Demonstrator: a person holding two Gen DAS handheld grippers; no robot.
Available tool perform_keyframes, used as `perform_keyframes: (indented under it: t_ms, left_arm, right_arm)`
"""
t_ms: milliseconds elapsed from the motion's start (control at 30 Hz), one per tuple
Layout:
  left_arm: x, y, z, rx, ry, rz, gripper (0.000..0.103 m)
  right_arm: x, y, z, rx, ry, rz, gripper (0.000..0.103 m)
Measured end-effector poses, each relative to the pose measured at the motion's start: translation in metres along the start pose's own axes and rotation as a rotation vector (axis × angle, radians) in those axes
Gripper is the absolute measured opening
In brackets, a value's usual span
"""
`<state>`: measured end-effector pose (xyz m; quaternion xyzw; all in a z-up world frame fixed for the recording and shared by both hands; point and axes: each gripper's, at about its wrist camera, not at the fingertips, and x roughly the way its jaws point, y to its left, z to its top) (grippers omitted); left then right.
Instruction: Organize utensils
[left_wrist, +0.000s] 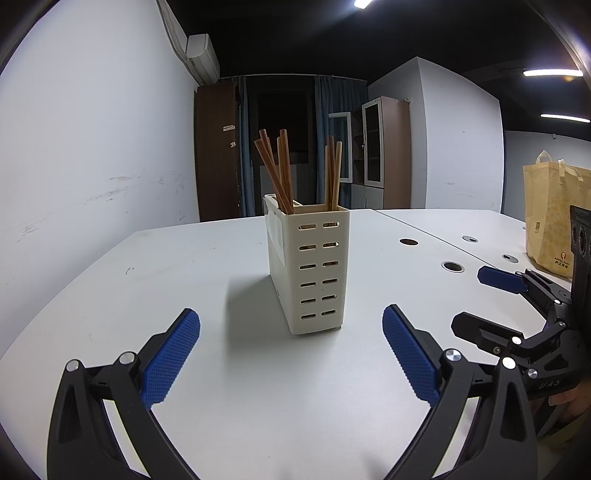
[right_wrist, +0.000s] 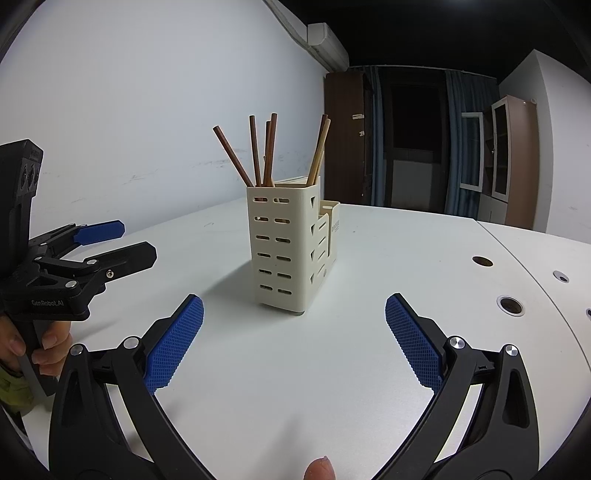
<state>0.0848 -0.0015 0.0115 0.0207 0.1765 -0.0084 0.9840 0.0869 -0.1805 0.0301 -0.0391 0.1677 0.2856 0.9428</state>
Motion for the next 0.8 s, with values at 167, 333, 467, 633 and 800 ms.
perform_keyframes:
  t_ms: [167,333,467,633,800]
  left_arm:
    - [0.0000,-0.0001,-0.0002,-0.001,0.001,-0.001,0.097]
    - [0.0002,-0.0001,-0.0007,0.000,0.001,-0.003,0.097]
    - [0.0006,0.0006,-0.0005,0.000,0.002,-0.003,0.097]
    - [0.0003,0.0000,-0.0004,0.004,0.007,-0.011,0.097]
    - [0.0008,-0.0017,-0.0006,0.008,0.009,-0.009,0.097]
  right_arm:
    - [-0.0009,-0.0001,-0.0007,0.000,0.000,0.000,0.095]
    - [-0.0004,0.0002,-0.0003,-0.001,0.000,0.000,0.095]
    - [-0.0002,0.0003,0.0000,-0.001,0.000,0.000,0.095]
    - [-0.0004,0.0004,0.0002,-0.001,0.000,0.001,0.095]
    - [-0.0020,-0.0003,-0.0014,-0.002,-0.004,0.005,0.095]
